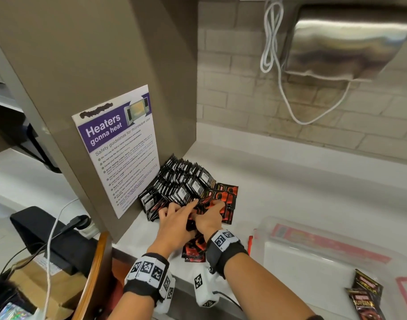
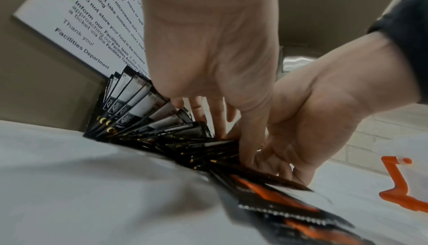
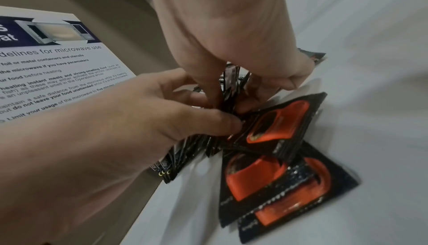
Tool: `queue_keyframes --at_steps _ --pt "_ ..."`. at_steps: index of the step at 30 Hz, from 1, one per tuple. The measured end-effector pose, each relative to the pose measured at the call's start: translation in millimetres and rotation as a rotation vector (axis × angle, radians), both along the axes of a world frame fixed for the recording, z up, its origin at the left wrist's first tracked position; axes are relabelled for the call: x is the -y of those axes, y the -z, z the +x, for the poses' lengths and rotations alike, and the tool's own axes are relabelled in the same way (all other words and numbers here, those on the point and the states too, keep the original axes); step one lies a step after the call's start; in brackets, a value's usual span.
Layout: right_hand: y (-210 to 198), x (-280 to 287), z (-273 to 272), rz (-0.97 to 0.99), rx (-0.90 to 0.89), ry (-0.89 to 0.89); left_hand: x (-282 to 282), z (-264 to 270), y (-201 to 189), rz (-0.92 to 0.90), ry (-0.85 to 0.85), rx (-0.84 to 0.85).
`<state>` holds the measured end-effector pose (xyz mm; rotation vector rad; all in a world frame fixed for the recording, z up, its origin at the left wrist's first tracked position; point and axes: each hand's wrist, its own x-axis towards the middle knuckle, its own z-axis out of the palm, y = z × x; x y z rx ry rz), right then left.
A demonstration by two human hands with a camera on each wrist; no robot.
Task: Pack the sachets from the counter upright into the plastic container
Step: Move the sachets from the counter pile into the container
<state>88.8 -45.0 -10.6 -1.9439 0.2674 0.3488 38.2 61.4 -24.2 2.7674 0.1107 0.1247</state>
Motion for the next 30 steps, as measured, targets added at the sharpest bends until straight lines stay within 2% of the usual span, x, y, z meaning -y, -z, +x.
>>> queue_keyframes --at_steps 10,13,16,21,27,30 --pt "-15 24 7 0.09 0.061 0.01 0 4 -14 -0.108 0.045 0.076" --pt "-31 36 5 0.124 0.078 -0.001 3 8 -25 -0.238 0.125 0.024" --pt "-54 49 2 0.185 0.065 -0.052 8 16 -36 -0.282 0.196 -0.003" --pt "-92 88 -7 0.368 0.019 -0.151 26 35 -62 -0.38 0.326 0.056" --pt "-115 142 -14 0.518 -0.052 -0.144 69 47 -94 -0.399 0.488 0.029" --pt "-120 166 -18 0.57 -0.073 -0.154 88 53 -103 -0.463 0.524 -0.042"
